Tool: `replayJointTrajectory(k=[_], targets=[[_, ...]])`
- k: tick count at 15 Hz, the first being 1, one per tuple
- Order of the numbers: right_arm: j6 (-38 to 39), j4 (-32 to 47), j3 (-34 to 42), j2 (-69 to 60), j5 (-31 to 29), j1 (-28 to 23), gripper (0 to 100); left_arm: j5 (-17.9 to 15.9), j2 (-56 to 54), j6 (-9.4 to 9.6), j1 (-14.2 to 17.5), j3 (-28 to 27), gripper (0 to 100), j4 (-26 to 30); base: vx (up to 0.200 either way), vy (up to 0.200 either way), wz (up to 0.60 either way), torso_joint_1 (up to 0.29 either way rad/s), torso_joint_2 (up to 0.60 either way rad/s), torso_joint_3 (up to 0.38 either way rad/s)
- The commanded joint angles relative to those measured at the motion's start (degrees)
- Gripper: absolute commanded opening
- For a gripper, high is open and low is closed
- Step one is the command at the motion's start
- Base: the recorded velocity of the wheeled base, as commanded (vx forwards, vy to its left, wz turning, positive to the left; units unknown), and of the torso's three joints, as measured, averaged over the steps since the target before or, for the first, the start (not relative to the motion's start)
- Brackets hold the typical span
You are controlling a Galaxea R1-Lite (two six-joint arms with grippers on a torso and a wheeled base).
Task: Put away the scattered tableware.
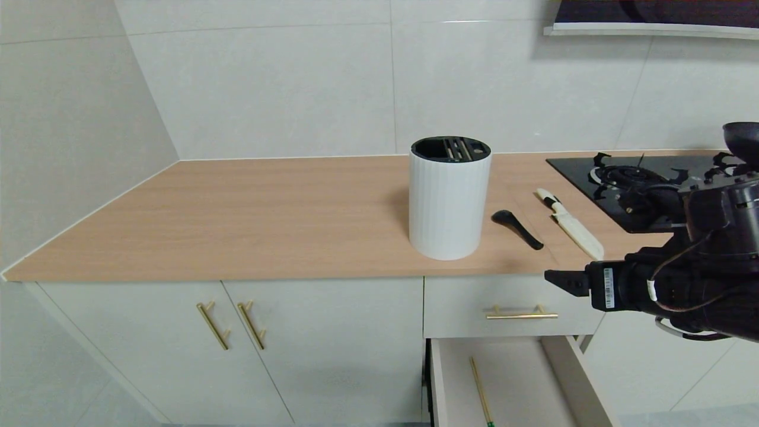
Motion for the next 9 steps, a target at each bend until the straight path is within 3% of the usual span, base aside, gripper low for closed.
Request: replayJointTrajectory(k=[1,4,9], targets=[[-2.3,-2.1,-0.6,0.7,0.2,-1.7,100,0.0,0.1,0.00,0.0,0.0,100,0.0,0.000,0.000,0.00,0.046,-0.09,-0.041],[-9.6,-11.5,-6.9,6.9,5.2,-8.3,100,0.0,0.1,0.00,0.0,0.0,100,0.0,0.000,0.000,0.00,0.000,0.00,0.000],[-15.4,-13.5,-16.3,18.9,18.7,-14.6,100,0.0,0.1,0.00,0.0,0.0,100,0.0,0.000,0.000,0.00,0.000,0.00,0.000]])
